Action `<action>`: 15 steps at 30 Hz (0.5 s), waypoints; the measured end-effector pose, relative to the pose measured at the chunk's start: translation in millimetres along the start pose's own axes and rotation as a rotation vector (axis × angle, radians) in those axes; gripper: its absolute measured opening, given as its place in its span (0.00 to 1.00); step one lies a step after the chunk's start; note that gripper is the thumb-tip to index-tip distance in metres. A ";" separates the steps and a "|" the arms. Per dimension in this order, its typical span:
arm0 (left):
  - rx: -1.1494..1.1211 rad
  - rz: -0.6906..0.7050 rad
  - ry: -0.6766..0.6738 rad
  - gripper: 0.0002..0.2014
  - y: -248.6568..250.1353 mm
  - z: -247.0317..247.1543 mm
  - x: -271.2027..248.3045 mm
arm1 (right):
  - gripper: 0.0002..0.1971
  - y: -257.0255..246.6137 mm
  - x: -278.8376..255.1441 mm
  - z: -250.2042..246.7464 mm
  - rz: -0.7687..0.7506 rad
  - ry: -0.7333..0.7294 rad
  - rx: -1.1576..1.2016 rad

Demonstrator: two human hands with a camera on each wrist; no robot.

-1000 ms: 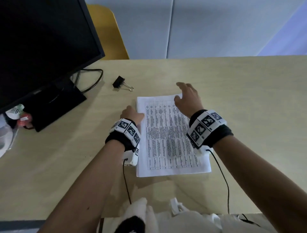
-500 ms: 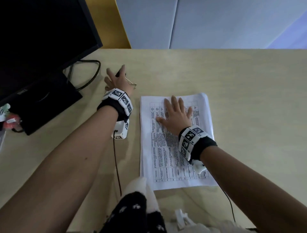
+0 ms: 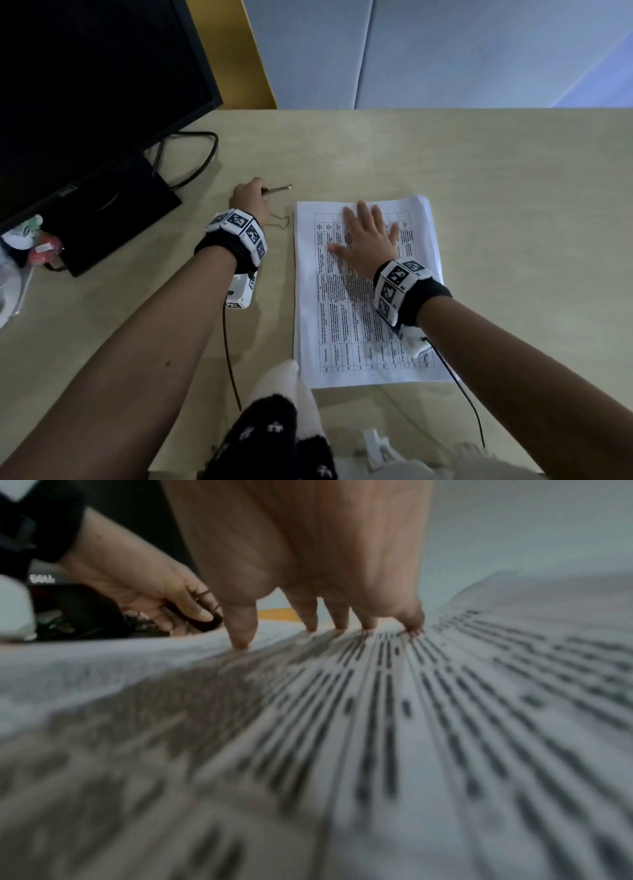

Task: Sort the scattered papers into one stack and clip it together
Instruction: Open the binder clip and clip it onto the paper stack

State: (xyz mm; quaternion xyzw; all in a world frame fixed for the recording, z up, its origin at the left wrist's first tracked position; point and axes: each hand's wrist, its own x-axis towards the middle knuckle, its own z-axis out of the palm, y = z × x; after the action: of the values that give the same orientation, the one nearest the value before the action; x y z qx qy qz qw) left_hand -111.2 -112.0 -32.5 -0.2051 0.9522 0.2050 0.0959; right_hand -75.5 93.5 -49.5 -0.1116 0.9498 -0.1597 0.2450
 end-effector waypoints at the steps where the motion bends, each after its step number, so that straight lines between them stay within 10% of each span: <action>1: -0.019 0.016 0.003 0.14 1.4 -2.9 -5.2 | 0.37 0.0 0.1 -3.1 0.001 -0.011 0.016; 10: -0.263 0.246 -0.115 0.09 38.1 -20.6 -86.7 | 0.16 -19.8 -38.6 -53.4 -0.244 0.457 0.671; 15: -0.563 0.219 -0.340 0.04 51.9 -18.1 -119.9 | 0.05 -13.0 -65.1 -61.0 -0.261 0.474 0.740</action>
State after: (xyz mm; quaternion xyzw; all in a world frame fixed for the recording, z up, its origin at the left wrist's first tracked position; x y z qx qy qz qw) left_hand -27.7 -34.5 34.0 -0.0830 0.8450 0.5000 0.1705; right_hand -48.6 115.4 33.7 -0.0959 0.8365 -0.5390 0.0222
